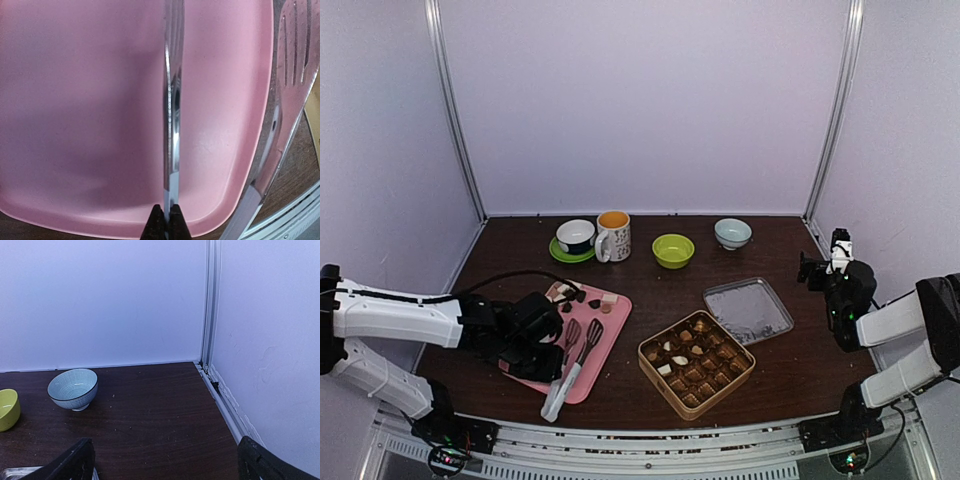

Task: Pack the chocolate
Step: Place the clamp on the plate, then pick up the clamp from the plate.

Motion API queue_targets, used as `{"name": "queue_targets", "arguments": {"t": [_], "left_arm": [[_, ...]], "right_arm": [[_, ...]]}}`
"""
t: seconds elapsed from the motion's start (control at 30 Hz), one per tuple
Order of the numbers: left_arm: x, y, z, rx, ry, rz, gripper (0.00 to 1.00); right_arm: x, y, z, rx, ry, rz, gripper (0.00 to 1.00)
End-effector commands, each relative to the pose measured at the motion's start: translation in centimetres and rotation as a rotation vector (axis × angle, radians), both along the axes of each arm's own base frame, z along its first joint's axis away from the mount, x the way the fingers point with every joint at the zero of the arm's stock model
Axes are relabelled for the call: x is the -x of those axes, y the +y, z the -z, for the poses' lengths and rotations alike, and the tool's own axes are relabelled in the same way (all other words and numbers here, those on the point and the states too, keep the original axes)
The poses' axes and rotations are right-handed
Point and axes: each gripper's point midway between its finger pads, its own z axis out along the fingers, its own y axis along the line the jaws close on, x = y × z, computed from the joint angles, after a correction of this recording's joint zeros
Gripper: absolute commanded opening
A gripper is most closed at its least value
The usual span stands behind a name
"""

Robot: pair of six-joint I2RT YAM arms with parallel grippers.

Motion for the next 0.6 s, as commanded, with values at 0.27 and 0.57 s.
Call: {"name": "queue_targets", "arguments": {"t": [0.27, 0.57], "left_arm": [[-0.8, -0.6, -1.3, 0.021, -0.033, 0.056, 0.33], [-1.0, -0.3, -3.9, 0.097, -0.148, 0.054, 0.88]], "right_arm": [[-0.3, 0.0, -0.9, 0.004, -0.026, -0.001, 1.00], [-0.3, 0.0, -0.9, 0.004, -0.025, -0.001, 1.00]]}}
